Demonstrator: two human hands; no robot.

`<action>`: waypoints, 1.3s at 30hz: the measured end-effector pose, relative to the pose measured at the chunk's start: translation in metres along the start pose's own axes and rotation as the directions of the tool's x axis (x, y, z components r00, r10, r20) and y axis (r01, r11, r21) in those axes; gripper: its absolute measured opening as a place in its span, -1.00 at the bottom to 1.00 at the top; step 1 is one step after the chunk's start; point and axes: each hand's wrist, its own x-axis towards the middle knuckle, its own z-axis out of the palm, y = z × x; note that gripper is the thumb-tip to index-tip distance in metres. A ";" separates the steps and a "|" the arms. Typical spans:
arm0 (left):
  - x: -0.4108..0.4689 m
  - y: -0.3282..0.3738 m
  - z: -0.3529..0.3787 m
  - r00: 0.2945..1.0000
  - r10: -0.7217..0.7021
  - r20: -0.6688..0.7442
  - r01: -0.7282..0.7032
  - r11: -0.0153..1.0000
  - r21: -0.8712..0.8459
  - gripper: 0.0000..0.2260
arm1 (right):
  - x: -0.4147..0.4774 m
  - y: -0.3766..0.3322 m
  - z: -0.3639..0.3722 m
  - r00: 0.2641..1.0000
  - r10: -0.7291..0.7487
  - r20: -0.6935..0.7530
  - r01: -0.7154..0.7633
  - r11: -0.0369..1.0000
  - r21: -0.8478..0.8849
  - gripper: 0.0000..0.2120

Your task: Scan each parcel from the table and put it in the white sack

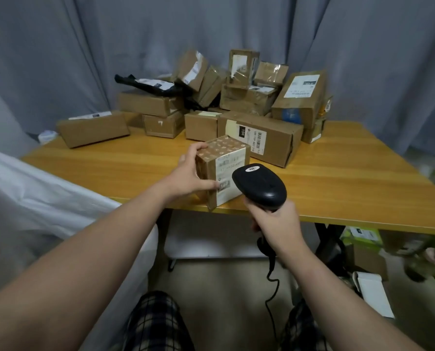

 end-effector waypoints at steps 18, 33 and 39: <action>0.005 0.016 -0.011 0.960 -0.281 0.003 0.272 0.925 -0.266 -0.22 | 0.036 -0.070 -0.023 0.984 0.133 0.120 -0.118 0.984 -0.130 -0.81; -0.004 0.018 -0.017 0.927 -0.376 -0.003 0.333 0.824 -0.458 -0.24 | 0.062 -0.128 -0.007 0.965 0.137 0.224 -0.046 0.927 -0.371 -0.73; -0.032 0.010 -0.045 0.925 -0.312 -0.218 0.159 0.836 -0.525 -0.27 | 0.053 -0.127 0.034 0.940 0.026 0.340 0.077 0.955 -0.287 -0.78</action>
